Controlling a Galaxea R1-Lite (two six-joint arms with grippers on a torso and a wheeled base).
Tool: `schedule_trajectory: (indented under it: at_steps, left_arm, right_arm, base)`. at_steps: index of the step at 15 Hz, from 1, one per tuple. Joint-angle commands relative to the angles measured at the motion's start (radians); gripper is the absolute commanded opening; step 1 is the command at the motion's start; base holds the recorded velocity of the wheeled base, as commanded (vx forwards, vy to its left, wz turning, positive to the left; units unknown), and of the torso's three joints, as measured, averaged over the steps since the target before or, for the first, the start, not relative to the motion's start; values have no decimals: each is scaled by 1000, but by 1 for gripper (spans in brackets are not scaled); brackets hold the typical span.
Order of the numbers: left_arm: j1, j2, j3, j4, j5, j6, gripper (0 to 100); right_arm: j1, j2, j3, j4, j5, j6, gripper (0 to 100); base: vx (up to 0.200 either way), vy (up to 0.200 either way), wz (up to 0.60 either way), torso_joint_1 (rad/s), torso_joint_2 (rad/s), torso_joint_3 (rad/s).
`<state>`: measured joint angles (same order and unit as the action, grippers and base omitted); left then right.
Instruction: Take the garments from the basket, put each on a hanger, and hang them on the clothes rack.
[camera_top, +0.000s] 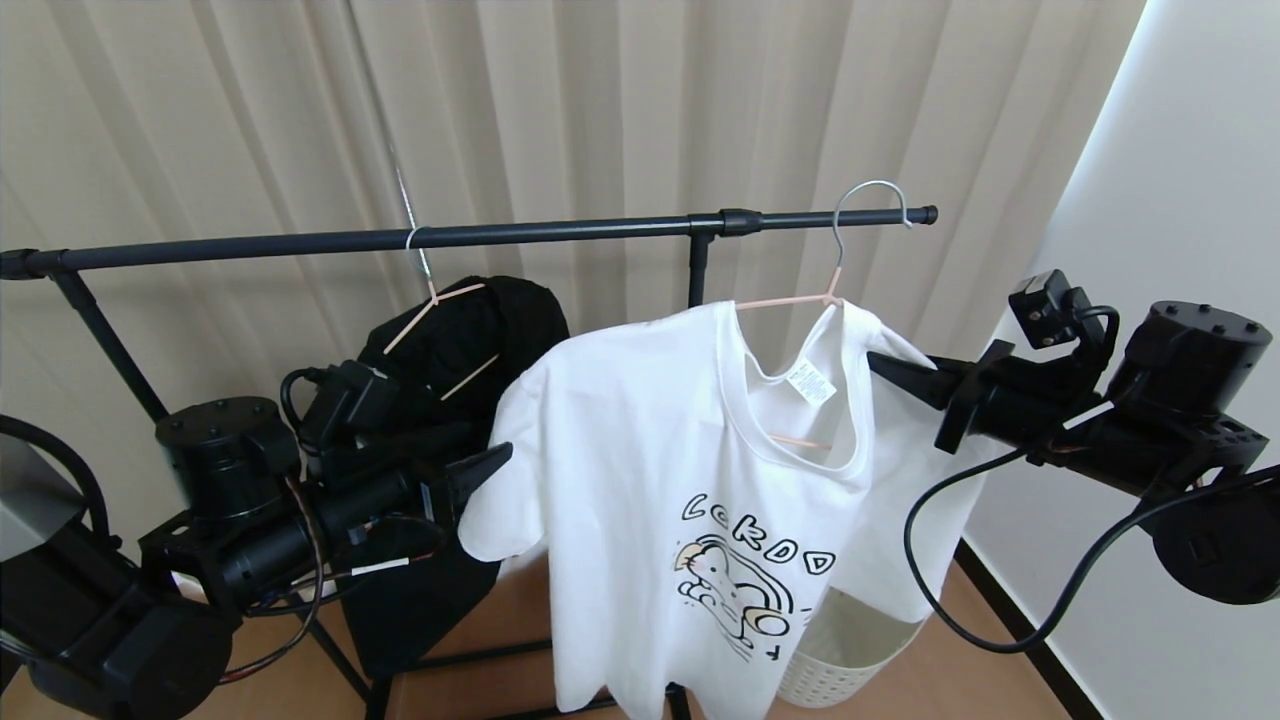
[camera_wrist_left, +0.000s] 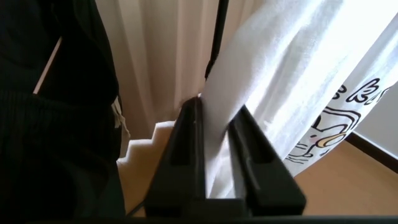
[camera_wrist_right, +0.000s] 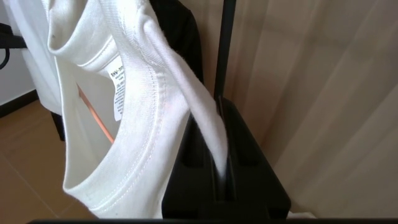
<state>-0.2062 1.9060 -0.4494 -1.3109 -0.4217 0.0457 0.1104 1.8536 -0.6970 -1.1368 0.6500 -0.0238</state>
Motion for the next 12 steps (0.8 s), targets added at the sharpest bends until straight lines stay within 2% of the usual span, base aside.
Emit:
schedule_trajectory:
  at_steps: [1, 5, 9, 11, 12]
  left_arm:
    - [-1, -2, 3, -1, -2, -1, 100]
    - [10, -61, 24, 1, -120, -38, 100]
    - [5, -122, 24, 18, -161, -96, 100]
    - [-15, -197, -3, 137, -158, -104, 100]
    - [-39, -242, -34, 229, -152, -104, 100]
  right_arm:
    - [0, 4, 1, 0, 0, -1, 0]
    - [2, 26, 4, -1, -1, -11, 0]
    - [18, 47, 11, -1, -1, -51, 0]
    - [51, 45, 31, -1, -1, -59, 0]
    - [63, 45, 39, -1, -1, -70, 0]
  base:
    - [0, 0, 0, 0, 0, 0]
    - [0, 0, 0, 0, 0, 0]
    - [0, 0, 0, 0, 0, 0]
    - [0, 0, 0, 0, 0, 0]
    - [0, 0, 0, 0, 0, 0]
